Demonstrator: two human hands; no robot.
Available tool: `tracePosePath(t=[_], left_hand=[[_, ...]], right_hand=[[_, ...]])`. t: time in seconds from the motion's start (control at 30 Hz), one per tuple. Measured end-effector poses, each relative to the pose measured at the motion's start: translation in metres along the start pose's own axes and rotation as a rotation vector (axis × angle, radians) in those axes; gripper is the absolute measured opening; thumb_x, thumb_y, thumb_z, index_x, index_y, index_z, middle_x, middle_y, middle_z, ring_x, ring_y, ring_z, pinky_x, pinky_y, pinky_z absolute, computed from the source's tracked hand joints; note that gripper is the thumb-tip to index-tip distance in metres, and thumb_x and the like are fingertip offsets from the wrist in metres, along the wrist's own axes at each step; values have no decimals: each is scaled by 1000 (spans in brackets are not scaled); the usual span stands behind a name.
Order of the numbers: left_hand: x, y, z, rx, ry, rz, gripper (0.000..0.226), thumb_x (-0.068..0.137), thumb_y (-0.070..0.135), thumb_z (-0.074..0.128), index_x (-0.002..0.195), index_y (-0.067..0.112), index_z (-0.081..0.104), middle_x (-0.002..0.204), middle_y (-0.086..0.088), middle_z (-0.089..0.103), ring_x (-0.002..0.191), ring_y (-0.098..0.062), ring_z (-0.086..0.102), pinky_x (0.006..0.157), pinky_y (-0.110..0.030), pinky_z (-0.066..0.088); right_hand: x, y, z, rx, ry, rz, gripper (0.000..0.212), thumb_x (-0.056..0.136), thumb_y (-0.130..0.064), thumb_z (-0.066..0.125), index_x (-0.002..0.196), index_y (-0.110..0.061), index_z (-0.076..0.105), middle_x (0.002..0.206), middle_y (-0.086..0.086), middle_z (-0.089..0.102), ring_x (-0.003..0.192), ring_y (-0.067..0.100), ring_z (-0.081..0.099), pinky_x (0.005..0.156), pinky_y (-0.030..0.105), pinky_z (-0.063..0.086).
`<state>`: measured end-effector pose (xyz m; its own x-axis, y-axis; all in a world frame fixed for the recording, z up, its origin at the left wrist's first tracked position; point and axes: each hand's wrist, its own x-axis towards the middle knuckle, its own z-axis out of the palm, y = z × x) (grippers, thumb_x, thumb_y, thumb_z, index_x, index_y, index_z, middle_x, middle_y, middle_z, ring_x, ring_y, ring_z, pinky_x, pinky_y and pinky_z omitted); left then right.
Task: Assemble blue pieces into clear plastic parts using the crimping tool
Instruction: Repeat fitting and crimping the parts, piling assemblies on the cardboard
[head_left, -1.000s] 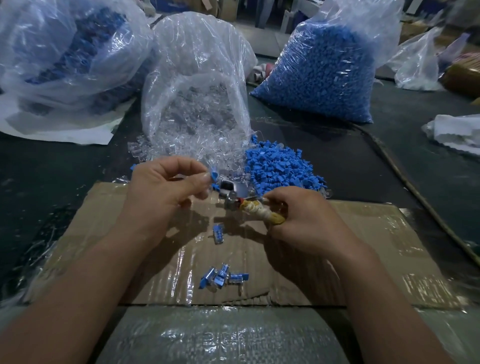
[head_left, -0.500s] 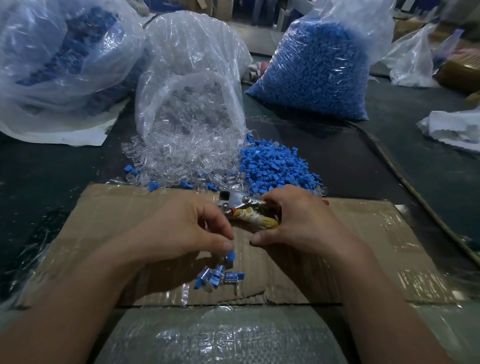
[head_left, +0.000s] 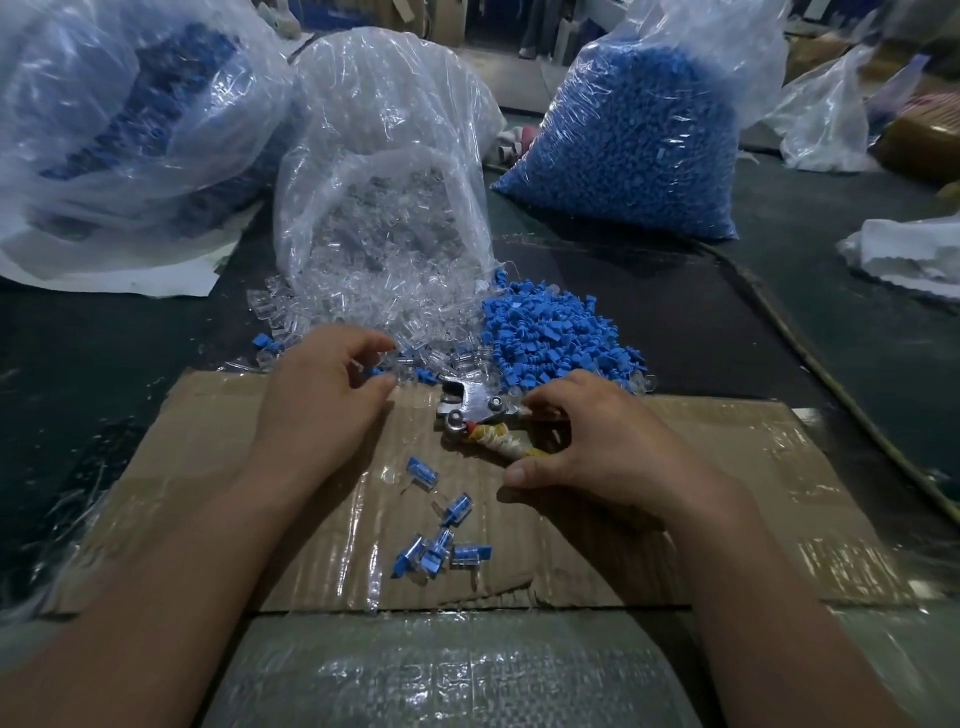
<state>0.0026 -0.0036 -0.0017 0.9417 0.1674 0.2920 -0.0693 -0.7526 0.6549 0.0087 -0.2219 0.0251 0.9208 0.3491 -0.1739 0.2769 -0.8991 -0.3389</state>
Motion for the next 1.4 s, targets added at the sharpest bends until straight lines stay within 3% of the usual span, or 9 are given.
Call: tracePosePath(t=[0.13, 0.33, 0.43, 0.57, 0.67, 0.8, 0.93, 1.07, 1.4], left_hand=[[4, -5, 6, 157, -121, 28, 40, 86, 23, 62, 125, 26, 56, 100, 2, 48, 87, -9, 42, 79, -26, 35], [4, -5, 6, 153, -123, 41, 12, 84, 23, 64, 95, 19, 66, 91, 3, 53, 85, -13, 48, 76, -29, 38], [2, -3, 3, 39, -65, 14, 2, 83, 21, 65, 82, 22, 64, 77, 11, 54, 74, -5, 52, 68, -21, 37], [-3, 4, -2, -232, 1, -100, 18, 83, 16, 65, 71, 27, 58, 68, 7, 62, 59, 1, 59, 52, -12, 40], [-7, 10, -6, -384, 8, -135, 17, 80, 12, 68, 73, 26, 62, 69, 0, 66, 58, -6, 62, 50, -14, 47], [-12, 17, -6, -502, -48, -116, 22, 79, 5, 67, 74, 27, 65, 67, 3, 66, 57, -1, 61, 51, -8, 47], [-14, 21, -4, -536, -100, -95, 24, 81, 2, 64, 74, 25, 63, 68, 1, 66, 58, -1, 62, 50, -8, 47], [-15, 23, -2, -646, -150, -126, 20, 84, -2, 58, 77, 16, 60, 70, -3, 66, 62, -5, 67, 51, -10, 48], [-16, 25, -2, -686, -157, -136, 18, 86, -2, 55, 79, 15, 58, 72, -3, 66, 62, -5, 66, 51, -13, 49]], right_hand=[[0, -1, -1, 15, 5, 5, 81, 62, -64, 67, 131, -29, 44, 102, -14, 38, 99, 5, 35, 81, 26, 31], [0, -2, -1, 25, 15, 8, 78, 63, -62, 68, 130, -29, 46, 104, -14, 40, 100, 5, 38, 86, 28, 36], [0, -2, -2, 58, 26, 13, 74, 63, -61, 69, 127, -28, 50, 104, -15, 44, 99, 6, 43, 86, 28, 40], [-1, 1, -5, 165, 110, 8, 56, 66, -60, 66, 111, -28, 59, 88, -22, 47, 86, 0, 48, 67, 18, 37], [0, 7, -7, 219, 282, 20, 38, 73, -53, 63, 100, -26, 65, 82, -21, 53, 80, -2, 51, 65, 13, 36], [5, 14, -8, 220, 456, 52, 12, 84, -31, 64, 92, -23, 68, 75, -23, 53, 73, -6, 51, 65, 11, 38], [17, 12, -3, 166, 508, 34, 14, 87, -20, 62, 98, -19, 70, 83, -14, 54, 69, -2, 47, 67, 16, 37], [30, 7, 3, 107, 484, 3, 19, 88, -22, 60, 105, -18, 69, 98, -3, 61, 82, 7, 50, 74, 21, 38], [40, 5, 9, 102, 415, 26, 18, 87, -15, 59, 102, -18, 69, 101, -4, 65, 83, 4, 48, 76, 20, 39]])
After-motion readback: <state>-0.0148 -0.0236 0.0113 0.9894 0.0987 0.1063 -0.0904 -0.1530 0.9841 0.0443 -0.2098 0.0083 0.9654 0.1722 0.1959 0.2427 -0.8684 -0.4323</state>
